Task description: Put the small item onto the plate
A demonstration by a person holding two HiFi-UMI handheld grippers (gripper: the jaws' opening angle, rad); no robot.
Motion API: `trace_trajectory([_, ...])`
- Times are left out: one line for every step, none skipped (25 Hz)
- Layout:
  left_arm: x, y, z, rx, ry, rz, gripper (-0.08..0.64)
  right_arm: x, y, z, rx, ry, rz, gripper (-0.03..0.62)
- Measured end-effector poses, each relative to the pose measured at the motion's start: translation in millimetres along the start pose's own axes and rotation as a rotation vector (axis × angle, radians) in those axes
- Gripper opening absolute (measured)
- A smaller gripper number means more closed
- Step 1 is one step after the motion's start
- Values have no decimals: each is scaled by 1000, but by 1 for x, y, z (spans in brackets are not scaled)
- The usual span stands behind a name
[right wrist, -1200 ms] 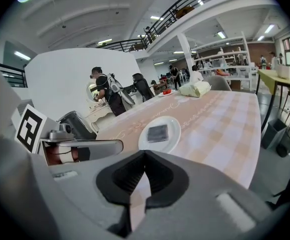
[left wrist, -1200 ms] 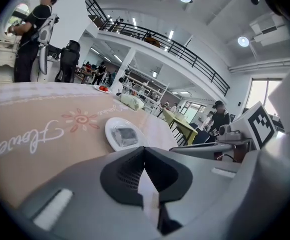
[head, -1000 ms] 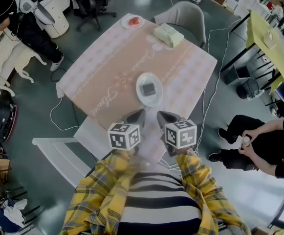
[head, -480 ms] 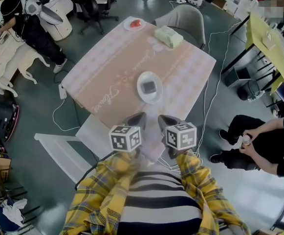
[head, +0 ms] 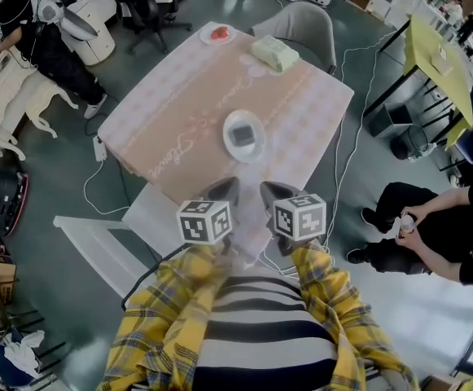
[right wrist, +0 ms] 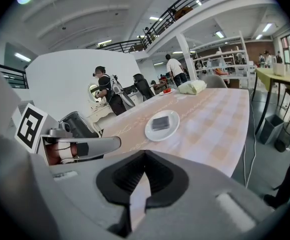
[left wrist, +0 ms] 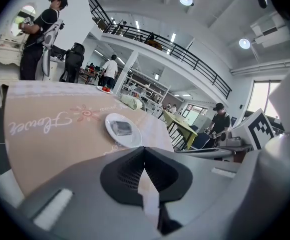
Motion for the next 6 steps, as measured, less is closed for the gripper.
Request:
trace_trajectory([0,0,0,-1,-1,-3,0,0,0,0,0,0,-2,-3])
trace_trajectory([0,-1,0,-2,-3,-9,0,0,-1,0,-1,0,-4,-3])
trace_trajectory([-1,-2,0,-2,-5,-14,0,0,-2,0,-3,-1,-5,-3])
trace_trajectory([-1,-4,0,-1,-6,-20,0,1,-3,0,-5,-1,-6,-3])
trace_trajectory([-1,-5,0,0,-7,-24,0,2,-3,0,-7,-3,-7,-3])
trace_trajectory([-2,-6,0,1,-7,-29,0,2,-4,0,-9,-4,-8,-3])
Point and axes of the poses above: the fingertips, and each gripper's own axes: x forward along the fingers, z to its left, y out of its underside, the point moved 10 cm from there along -x, backward along the fingers, and after that the axes turned 15 degrees about -y, right-handed, at the moved point
